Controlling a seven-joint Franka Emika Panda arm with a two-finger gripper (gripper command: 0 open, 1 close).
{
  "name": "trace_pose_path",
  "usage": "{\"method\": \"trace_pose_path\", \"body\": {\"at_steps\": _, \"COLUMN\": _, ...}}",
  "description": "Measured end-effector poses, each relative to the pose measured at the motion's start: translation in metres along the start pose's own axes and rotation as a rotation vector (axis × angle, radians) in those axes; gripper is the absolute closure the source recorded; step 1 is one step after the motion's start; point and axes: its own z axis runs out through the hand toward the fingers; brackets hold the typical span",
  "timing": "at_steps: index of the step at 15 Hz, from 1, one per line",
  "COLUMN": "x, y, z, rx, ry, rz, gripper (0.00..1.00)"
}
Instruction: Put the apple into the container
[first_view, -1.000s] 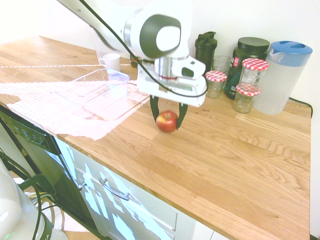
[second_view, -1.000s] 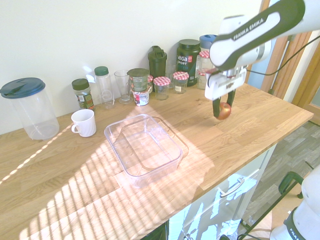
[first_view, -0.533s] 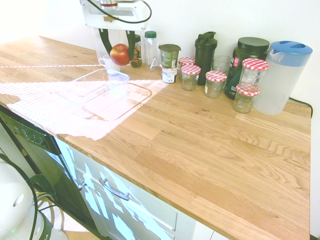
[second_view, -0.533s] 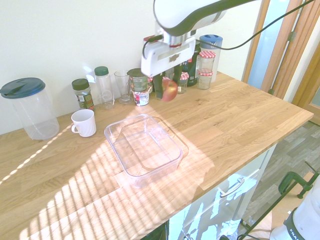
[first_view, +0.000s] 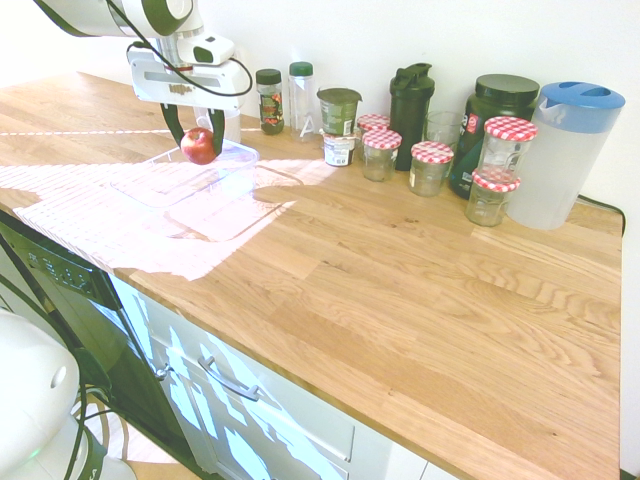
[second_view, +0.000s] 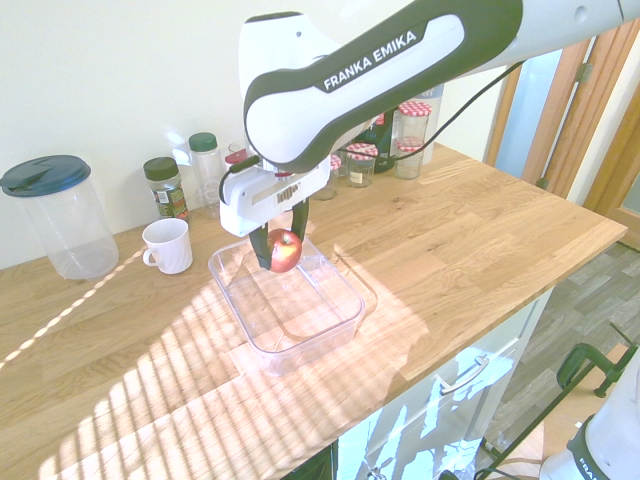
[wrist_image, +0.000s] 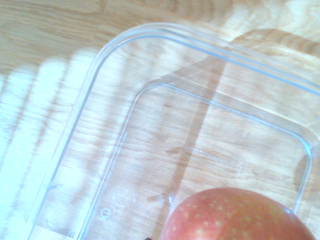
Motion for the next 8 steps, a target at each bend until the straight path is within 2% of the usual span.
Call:
{"method": "trace_pose_path", "body": {"at_steps": 7, "x": 0.003, "y": -0.004, "z": 0.041, "rx": -0.015, "ry": -0.02, "rz": 0.013, "gripper": 1.0}}
{"method": "trace_pose_path", "body": {"at_steps": 8, "x": 0.002, "y": -0.004, "z": 0.046, "rx": -0.019, "ry": -0.017, "rz": 0.011, "gripper": 0.0}}
